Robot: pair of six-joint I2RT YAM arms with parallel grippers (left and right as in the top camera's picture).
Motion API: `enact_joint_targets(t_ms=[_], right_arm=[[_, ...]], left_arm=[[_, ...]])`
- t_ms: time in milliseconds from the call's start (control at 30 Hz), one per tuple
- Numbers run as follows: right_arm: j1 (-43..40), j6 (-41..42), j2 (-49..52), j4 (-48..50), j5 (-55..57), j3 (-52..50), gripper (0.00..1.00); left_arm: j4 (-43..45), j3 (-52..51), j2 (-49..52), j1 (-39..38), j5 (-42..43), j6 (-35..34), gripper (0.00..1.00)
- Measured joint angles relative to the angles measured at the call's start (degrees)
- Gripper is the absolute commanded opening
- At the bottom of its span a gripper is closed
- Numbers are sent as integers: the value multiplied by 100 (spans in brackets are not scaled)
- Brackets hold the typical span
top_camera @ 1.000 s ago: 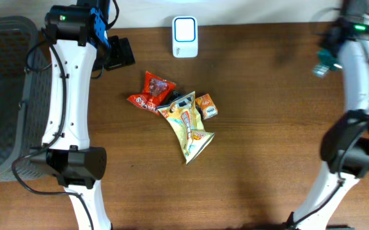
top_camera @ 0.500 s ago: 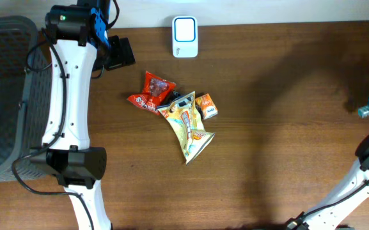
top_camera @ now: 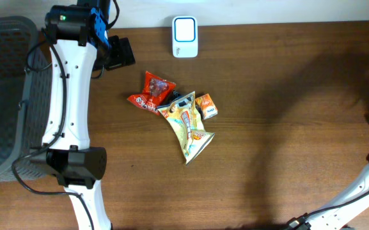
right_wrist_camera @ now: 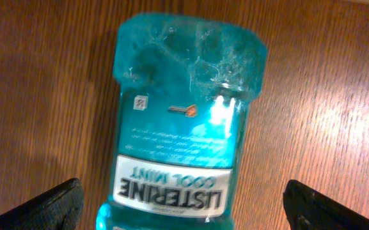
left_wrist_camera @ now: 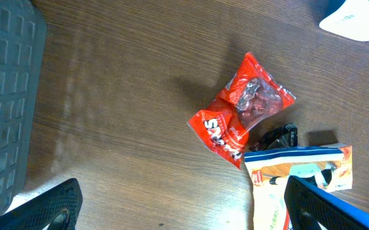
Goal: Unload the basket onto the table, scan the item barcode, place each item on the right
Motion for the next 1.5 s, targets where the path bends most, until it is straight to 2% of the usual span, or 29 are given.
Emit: enact_joint_targets(t_ms=[67,167,333,367,400,533,600,733,800,933,967,1000,1100,1200,1367,1500], right_arm=[[0,-66,-2,-15,-337,2,99],[4,-179,-85,-72,-1508,83,99],[210,-632,-538,116,-3866,219,99],[402,-879,-671,15,-4640,278,99],[540,-999,-723,-136,-4955,306,99],[1593,-1858,-800,-1178,-5899,348,80],[2258,-2277,-800,-1679,-5941,339,75],[3731,-2830,-800,-2358,-5337,339,72],[4229,-2907,-800,-2461,-4793,339,51],[5604,-3021,-800,-2721,-3847,339,45],[5888,-3036,-793,-2820,-3755,339,42],[6151,-3042,-793,-2892,-3685,339,34],[6697,-3049,-793,-3023,-3543,334,23],[7114,-3077,-793,-3038,-3456,249,22],[7602,-2844,-793,-2734,-3388,-223,8],[7788,-2457,-782,-2061,-3287,-846,12]], left_arm=[[0,0,0,0,0,0,99],[0,0,0,0,0,0,99],[0,0,0,0,0,0,99],[0,0,0,0,0,0,99],[0,0,0,0,0,0,99],[0,0,0,0,0,0,99],[-2,0,0,0,-2,0,99],[0,0,0,0,0,0,99],[-2,0,0,0,0,0,99],[0,0,0,0,0,0,99],[-2,0,0,0,0,0,99],[0,0,0,0,0,0,99],[0,0,0,0,0,0,99],[0,0,0,0,0,0,99],[0,0,0,-4,0,0,99],[0,0,0,-4,0,0,99]])
